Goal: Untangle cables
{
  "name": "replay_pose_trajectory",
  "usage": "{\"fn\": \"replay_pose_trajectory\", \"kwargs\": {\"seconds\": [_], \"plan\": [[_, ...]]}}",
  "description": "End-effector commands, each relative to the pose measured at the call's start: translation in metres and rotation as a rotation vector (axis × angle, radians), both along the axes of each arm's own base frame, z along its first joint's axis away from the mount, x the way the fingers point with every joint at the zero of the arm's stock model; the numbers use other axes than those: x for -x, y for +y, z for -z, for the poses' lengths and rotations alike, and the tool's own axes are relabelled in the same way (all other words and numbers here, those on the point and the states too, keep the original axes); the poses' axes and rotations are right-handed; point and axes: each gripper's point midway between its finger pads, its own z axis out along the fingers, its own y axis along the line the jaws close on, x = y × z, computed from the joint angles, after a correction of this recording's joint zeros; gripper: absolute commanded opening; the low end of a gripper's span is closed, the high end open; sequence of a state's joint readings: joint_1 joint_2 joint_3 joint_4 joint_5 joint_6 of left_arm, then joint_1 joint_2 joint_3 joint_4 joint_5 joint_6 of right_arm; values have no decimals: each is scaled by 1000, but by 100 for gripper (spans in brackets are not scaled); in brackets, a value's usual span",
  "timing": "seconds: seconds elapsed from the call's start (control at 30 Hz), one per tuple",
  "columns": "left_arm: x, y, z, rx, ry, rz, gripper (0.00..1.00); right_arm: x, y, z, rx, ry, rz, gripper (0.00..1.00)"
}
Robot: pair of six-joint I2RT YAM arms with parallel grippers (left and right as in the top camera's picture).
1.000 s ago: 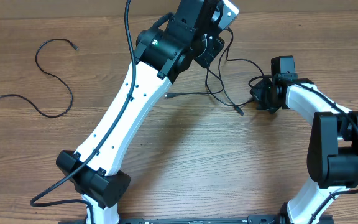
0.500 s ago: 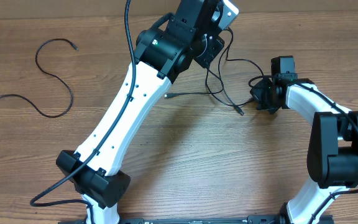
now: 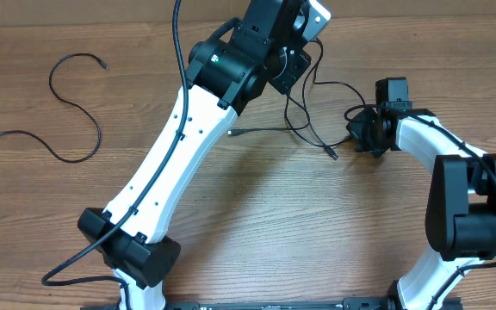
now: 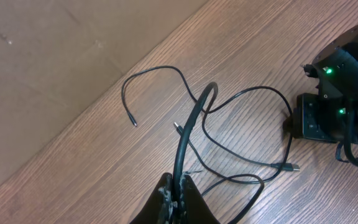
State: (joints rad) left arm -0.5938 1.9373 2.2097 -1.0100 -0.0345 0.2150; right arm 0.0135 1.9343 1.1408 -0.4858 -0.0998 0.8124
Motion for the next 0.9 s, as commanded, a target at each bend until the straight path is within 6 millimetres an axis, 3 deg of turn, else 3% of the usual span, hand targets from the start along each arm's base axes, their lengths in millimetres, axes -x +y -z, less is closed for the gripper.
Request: {"fn": "replay_pose_trajectory", "kwargs": {"seconds": [0.0, 0.57, 0.87], "plan": [[-1, 3, -13, 28, -20, -15, 4, 27, -15, 35, 50, 117, 35, 4], [0, 4, -12, 29, -11, -20, 4, 28, -15, 35, 50, 119, 35, 4], [-7, 7, -17, 106, 1, -116, 4, 28, -15, 35, 50, 119, 35, 4]]}}
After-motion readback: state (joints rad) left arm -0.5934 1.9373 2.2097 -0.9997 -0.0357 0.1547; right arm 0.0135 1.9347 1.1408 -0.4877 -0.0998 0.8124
